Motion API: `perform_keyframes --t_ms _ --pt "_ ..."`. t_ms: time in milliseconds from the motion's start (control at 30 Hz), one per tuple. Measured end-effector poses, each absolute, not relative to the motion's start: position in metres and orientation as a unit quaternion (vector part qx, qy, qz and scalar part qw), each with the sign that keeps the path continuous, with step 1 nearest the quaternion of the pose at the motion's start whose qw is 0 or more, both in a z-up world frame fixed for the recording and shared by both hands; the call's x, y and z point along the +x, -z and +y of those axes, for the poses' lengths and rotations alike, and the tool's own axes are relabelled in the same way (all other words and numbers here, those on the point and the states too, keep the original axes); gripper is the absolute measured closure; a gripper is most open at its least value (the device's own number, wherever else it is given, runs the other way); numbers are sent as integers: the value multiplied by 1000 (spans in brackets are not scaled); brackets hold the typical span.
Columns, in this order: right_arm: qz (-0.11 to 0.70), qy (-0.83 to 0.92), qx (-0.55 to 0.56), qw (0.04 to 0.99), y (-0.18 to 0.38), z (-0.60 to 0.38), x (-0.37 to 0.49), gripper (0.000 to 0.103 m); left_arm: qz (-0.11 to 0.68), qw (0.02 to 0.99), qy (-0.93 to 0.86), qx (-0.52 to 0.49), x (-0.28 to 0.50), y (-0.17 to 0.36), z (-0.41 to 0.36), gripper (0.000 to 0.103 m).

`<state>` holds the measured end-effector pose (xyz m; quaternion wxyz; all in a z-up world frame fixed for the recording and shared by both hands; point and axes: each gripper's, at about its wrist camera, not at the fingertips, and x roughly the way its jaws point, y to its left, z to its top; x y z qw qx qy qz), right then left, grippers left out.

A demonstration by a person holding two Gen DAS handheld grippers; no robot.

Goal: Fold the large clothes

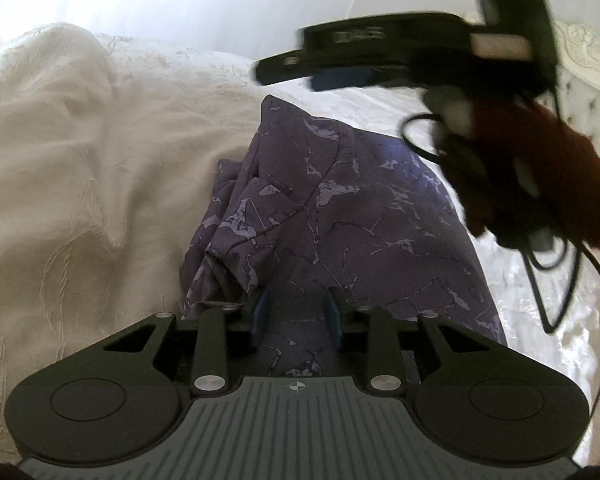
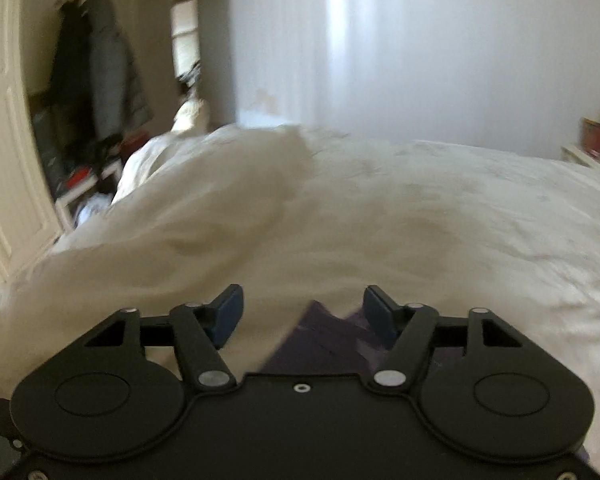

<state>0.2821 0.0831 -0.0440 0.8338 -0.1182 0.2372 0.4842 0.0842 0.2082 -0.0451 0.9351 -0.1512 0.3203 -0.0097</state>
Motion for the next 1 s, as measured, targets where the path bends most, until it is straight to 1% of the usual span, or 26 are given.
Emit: perform_keyframes --t_ms 33,67,200,233,267,300,333,367,467,700,733,767,800,833,867,900,933,967,1000 --pt "242 -489 -129 828 44 90 282 45 320 935 10 -151 85 45 209 72" --pt "248 -490 -141 824 45 96 283 47 320 935 10 -151 85 46 209 72" --pt "267 -476 -178 819 52 105 293 48 319 936 10 -152 85 46 209 72" --pt "275 -473 -179 818 53 106 296 55 318 936 10 -153 85 47 209 72" --pt "282 -471 -180 816 55 106 298 72 318 936 10 -153 85 47 209 72" --pt "289 -469 -182 814 56 105 299 83 318 935 10 -153 84 47 209 73" --pt "293 -469 -185 813 58 103 300 91 318 935 10 -155 84 47 209 73" --pt "289 -467 -188 814 57 101 298 94 318 935 10 -157 84 47 210 73" --pt "269 -443 -193 833 57 101 291 96 315 936 7 -157 81 47 209 73" --pt "306 -398 -179 846 93 112 308 96 316 935 3 -161 81 47 211 73" --pt "308 -396 -174 847 95 111 308 94 316 935 4 -161 81 47 211 73" --pt "306 -400 -164 848 94 108 308 90 316 935 5 -161 82 47 211 73" --pt "302 -405 -147 850 90 103 308 86 314 936 7 -161 82 46 212 71" --pt "295 -407 -124 855 84 96 307 74 311 936 11 -164 81 46 212 69" --pt "289 -407 -106 860 78 89 306 52 308 936 17 -168 81 46 213 62" --pt "282 -405 -85 865 71 79 304 44 305 936 27 -173 81 45 214 54" --pt "277 -407 -63 868 65 69 302 31 302 937 35 -175 80 45 214 49" --pt "271 -410 -42 870 59 58 300 31 297 938 45 -173 80 42 213 40" --pt "265 -408 -26 873 53 46 297 30 294 939 51 -169 80 41 211 34"
